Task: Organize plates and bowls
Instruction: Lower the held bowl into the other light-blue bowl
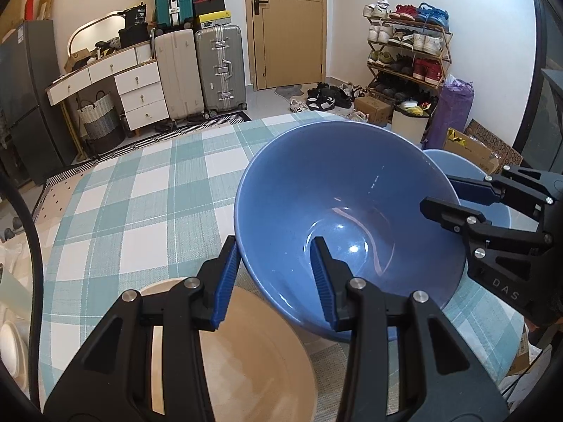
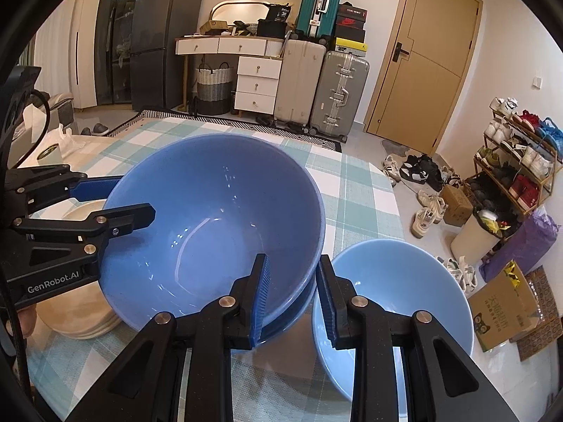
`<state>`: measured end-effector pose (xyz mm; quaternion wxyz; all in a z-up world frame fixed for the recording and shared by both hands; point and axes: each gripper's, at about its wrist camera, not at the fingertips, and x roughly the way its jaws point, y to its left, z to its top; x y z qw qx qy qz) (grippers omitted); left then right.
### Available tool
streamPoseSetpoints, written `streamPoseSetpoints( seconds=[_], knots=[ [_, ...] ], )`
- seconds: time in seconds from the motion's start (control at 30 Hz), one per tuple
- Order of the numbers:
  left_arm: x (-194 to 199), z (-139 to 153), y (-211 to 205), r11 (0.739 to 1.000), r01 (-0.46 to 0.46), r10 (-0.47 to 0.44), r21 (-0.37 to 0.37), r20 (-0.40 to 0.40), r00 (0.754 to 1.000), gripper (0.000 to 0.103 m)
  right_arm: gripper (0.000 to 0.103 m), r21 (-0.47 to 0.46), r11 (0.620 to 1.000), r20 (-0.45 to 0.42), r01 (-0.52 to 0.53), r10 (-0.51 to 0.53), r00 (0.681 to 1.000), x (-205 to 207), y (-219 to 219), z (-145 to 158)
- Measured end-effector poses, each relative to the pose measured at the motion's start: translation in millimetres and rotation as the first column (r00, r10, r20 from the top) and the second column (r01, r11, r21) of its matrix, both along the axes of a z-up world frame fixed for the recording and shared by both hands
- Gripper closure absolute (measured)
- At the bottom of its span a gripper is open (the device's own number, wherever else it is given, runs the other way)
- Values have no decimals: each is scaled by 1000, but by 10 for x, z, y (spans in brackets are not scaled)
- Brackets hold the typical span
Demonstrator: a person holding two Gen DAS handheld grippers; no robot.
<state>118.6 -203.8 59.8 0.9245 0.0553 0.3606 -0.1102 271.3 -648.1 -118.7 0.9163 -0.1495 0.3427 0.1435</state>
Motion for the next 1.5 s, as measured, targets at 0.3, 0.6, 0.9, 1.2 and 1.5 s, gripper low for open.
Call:
streamPoseSetpoints(
  seconds=[0.3, 0.6, 0.9, 1.2, 1.5],
  knots=[
    [115, -162, -63, 1000, 5, -5, 27, -4, 1000, 66, 75, -36, 999, 2, 9, -9, 1000, 56, -1, -137],
    [223, -279, -98, 998, 9, -9, 69, 0, 1000, 66, 74, -61, 998, -4, 4, -4, 1000, 112, -10, -220],
    [277, -393, -61, 996, 20, -19, 84, -12, 1000, 66, 74, -80, 997, 0, 1, -1, 1000, 97, 46, -301],
    [280, -446, -46, 996, 26, -24, 81, -22, 999, 62, 74, -86, 996, -5, -9, 9, 1000, 103, 25, -364],
    [297, -503, 0, 998, 30, -27, 53, -60, 998, 58, 67, -79, 996, -27, -30, 28, 999, 107, 36, -366]
  ],
)
